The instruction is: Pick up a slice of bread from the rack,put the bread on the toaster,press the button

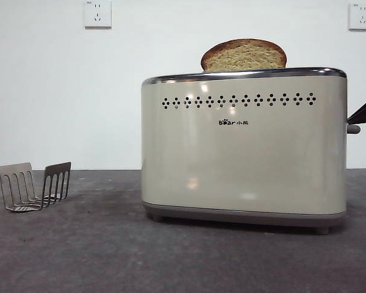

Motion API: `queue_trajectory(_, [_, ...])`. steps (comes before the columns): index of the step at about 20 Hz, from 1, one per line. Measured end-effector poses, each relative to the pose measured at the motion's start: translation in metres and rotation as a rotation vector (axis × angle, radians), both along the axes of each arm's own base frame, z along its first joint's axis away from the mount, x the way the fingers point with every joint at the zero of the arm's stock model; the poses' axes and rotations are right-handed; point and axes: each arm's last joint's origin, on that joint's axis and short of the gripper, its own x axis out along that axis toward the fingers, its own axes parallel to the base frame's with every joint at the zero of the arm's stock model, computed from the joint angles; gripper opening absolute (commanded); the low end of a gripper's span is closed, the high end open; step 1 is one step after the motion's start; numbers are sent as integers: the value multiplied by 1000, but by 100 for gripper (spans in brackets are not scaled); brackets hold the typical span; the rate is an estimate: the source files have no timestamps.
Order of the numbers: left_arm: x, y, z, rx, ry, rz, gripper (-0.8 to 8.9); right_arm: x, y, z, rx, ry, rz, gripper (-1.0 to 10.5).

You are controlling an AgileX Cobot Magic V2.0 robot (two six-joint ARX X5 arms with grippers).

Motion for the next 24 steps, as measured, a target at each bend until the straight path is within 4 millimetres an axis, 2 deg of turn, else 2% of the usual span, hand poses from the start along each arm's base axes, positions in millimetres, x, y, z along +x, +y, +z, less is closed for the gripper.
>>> queue_trajectory(11, [2, -2, -1, 5, 5, 0, -7, 10, -3, -31, 6, 102, 1, -7])
queue_trajectory(24, [6, -5, -2, 15, 17, 0, -6, 12, -4, -34, -38, 126, -14, -8])
